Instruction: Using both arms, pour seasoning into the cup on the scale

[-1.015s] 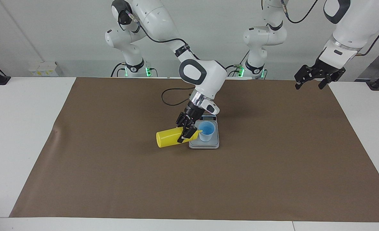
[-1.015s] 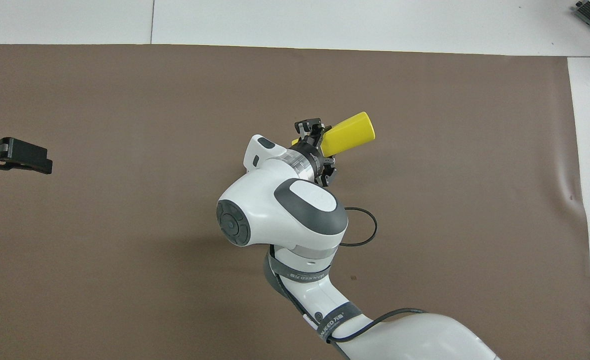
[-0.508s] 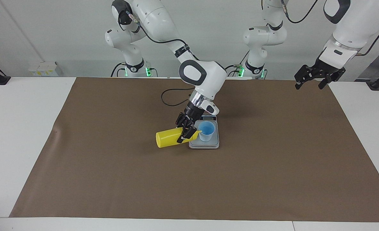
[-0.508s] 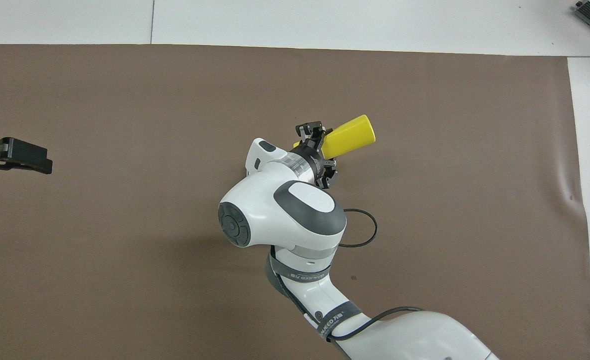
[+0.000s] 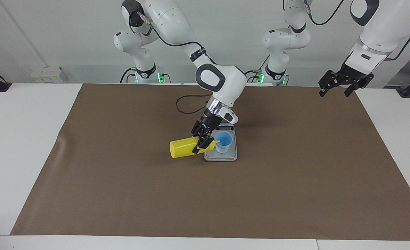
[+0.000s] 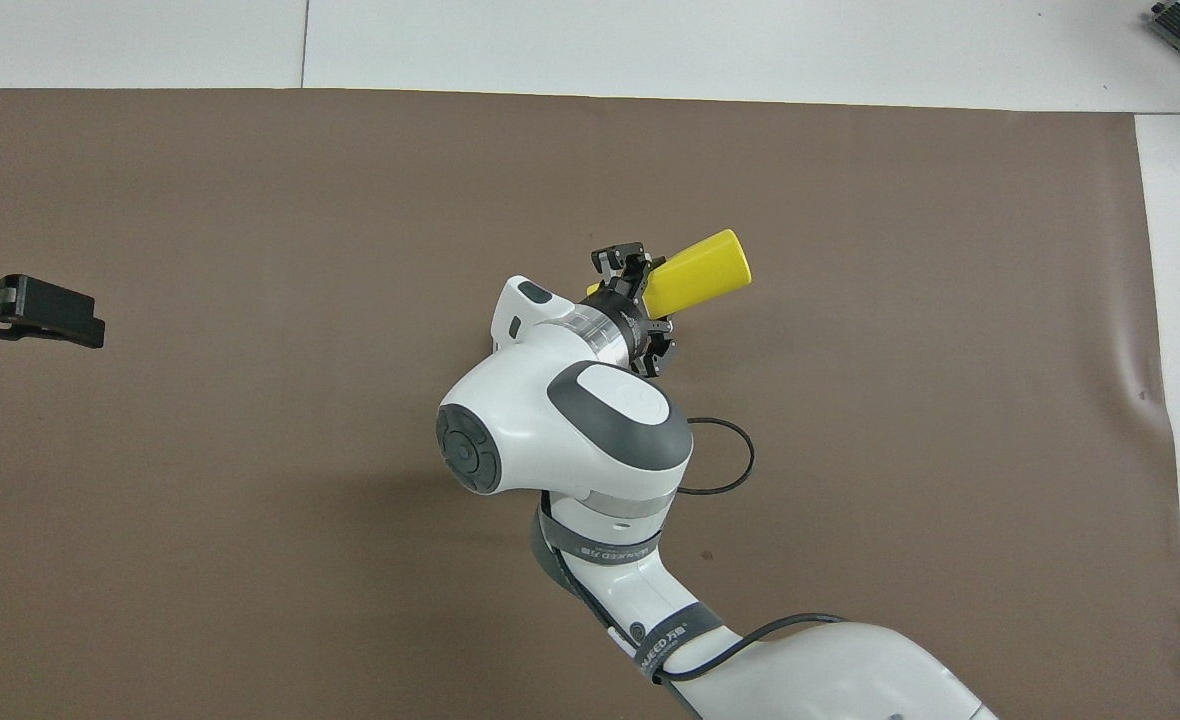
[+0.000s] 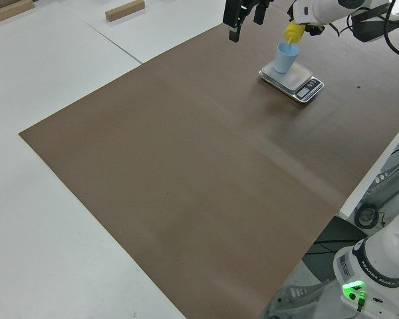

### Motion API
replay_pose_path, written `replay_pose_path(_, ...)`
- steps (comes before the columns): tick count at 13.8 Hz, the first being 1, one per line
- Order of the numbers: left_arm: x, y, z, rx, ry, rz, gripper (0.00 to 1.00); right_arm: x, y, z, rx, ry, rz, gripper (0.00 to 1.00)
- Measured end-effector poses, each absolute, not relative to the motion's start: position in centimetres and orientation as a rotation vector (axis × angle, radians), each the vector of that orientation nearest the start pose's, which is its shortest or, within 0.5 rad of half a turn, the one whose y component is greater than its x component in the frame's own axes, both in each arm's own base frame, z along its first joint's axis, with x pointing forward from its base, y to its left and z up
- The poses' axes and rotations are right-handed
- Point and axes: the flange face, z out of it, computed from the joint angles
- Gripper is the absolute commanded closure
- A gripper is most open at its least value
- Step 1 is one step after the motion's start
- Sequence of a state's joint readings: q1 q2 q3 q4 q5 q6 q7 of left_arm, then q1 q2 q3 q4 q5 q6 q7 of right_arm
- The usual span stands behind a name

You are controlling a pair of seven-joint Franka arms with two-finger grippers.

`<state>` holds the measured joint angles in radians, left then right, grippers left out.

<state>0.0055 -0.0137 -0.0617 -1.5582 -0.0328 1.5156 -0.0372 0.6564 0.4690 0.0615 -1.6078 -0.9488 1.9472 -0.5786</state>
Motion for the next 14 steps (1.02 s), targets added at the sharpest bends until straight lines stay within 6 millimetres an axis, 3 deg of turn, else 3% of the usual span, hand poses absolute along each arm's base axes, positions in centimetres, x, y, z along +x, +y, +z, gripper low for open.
replay_pose_path(3,54.4,-3.5,63.3,-3.172,0.032,0.048,0.00,54.9,40.2,37.8,1.531,1.723,-0.047,1.00)
replay_pose_path(6,54.4,-3.4,63.3,-3.172,0.032,0.048,0.00,55.8,38.7,39.9,1.626,1.694,-0.010,1.00)
replay_pose_path(10,54.4,-3.4,63.3,-3.172,0.032,0.048,0.00,58.5,33.8,44.2,1.852,1.652,0.108,1.00)
replay_pose_path(14,54.4,-3.5,63.3,-3.172,0.032,0.048,0.00,60.1,30.0,45.2,1.954,1.598,0.127,1.00)
